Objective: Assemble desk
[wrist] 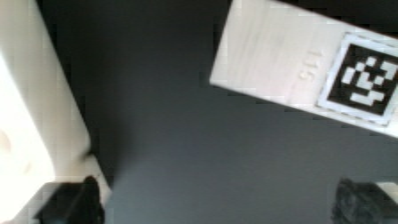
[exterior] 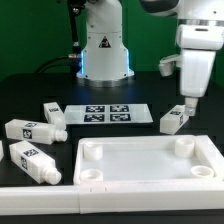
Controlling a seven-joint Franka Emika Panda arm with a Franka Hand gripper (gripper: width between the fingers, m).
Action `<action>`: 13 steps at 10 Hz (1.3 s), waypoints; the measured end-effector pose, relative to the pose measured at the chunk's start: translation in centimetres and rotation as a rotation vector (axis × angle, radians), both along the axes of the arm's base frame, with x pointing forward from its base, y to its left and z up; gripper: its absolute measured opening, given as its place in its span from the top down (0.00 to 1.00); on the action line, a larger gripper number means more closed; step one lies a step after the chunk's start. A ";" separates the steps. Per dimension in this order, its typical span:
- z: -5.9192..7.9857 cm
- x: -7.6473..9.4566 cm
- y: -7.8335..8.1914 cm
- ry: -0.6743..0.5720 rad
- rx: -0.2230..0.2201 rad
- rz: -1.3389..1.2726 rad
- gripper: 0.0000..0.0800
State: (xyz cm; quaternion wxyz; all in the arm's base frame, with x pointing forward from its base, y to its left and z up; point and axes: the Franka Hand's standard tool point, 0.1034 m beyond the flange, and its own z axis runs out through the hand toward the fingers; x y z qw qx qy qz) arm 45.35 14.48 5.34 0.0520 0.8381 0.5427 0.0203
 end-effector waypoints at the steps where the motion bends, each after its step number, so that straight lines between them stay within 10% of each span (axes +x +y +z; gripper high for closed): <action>1: -0.1 0.0 -0.6 0.000 0.015 -0.130 0.19; 13: -1.2 -0.2 -3.9 0.110 0.130 -1.525 0.19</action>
Offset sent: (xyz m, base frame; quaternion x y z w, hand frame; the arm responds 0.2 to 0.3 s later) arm 0.0000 0.0000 0.0000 0.0000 0.0000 0.1938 0.9810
